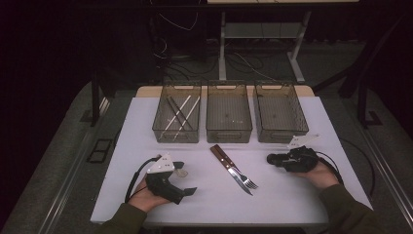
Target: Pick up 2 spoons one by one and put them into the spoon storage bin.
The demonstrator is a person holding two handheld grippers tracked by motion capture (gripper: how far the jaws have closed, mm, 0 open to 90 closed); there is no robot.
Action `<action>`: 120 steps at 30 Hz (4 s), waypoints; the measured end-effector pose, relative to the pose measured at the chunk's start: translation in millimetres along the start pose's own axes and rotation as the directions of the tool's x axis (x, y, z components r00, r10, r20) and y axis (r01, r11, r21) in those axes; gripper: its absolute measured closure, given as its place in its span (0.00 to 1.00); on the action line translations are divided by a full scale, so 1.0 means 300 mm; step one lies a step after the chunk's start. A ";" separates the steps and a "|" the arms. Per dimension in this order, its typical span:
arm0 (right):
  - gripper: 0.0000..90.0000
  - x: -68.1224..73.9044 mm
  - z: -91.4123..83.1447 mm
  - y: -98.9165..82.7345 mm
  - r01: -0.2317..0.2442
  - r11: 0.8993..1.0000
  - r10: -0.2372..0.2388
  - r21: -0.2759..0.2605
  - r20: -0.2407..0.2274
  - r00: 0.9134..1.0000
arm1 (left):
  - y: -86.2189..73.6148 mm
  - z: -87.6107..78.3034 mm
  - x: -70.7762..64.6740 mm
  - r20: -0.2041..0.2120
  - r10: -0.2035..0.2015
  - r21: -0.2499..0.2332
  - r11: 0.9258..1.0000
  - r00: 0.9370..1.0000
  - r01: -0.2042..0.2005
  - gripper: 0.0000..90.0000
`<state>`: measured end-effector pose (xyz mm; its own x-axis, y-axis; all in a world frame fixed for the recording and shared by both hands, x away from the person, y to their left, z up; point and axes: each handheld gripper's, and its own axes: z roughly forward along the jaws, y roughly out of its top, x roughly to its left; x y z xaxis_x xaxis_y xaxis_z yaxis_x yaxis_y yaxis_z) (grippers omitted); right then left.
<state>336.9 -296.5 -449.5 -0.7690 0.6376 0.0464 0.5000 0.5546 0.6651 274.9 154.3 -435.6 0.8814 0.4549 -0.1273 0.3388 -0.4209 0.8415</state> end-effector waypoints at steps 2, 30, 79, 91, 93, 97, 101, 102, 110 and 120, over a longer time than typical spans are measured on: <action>0.78 -0.002 -0.001 0.000 0.003 1.000 -0.003 0.000 -0.004 1.000 | 0.000 0.000 0.000 0.000 -0.001 -0.001 1.000 1.000 0.001 0.00; 0.98 -0.012 -0.033 0.004 0.007 1.000 -0.006 0.004 -0.077 0.997 | 0.001 -0.006 0.003 0.002 -0.002 -0.004 1.000 1.000 0.002 0.00; 0.98 0.012 -0.067 0.293 -0.098 0.944 0.110 -0.314 0.021 0.994 | -0.011 -0.006 0.016 -0.006 -0.026 0.010 1.000 1.000 0.026 0.00; 0.98 -0.003 -0.029 0.414 -0.103 0.935 0.123 -0.340 0.038 0.992 | -0.009 -0.005 0.013 -0.003 -0.029 0.004 1.000 1.000 0.029 0.00; 0.98 -0.005 -0.021 0.435 -0.108 0.933 0.129 -0.342 0.040 0.991 | -0.009 -0.005 0.013 -0.005 -0.030 0.003 1.000 1.000 0.030 0.00; 0.98 -0.017 -0.007 0.473 -0.118 0.929 0.140 -0.351 0.039 0.989 | -0.008 -0.007 0.016 -0.011 -0.035 0.000 0.999 0.999 0.035 0.00; 0.98 -0.032 0.011 0.504 -0.137 0.922 0.162 -0.362 0.039 0.986 | -0.007 -0.007 0.014 -0.011 -0.034 -0.004 0.999 0.999 0.034 0.00; 0.98 -0.034 0.015 0.512 -0.143 0.921 0.169 -0.361 0.041 0.985 | -0.007 -0.007 0.014 -0.011 -0.032 -0.005 0.999 0.999 0.032 0.00; 0.98 -0.053 0.053 0.583 -0.139 0.920 0.174 -0.365 0.063 0.983 | -0.003 -0.006 0.013 -0.008 -0.036 -0.006 0.999 0.999 0.036 0.00; 0.98 -0.063 0.117 0.677 -0.152 0.916 0.191 -0.371 0.071 0.979 | -0.001 -0.007 0.011 -0.003 -0.030 -0.006 1.000 1.000 0.030 0.00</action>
<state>467.0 -177.1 -341.6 -0.6287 0.7684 0.1194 0.4270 0.2128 0.8788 277.0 157.6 -435.0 0.8699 0.4698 -0.1506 0.3627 -0.4022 0.8407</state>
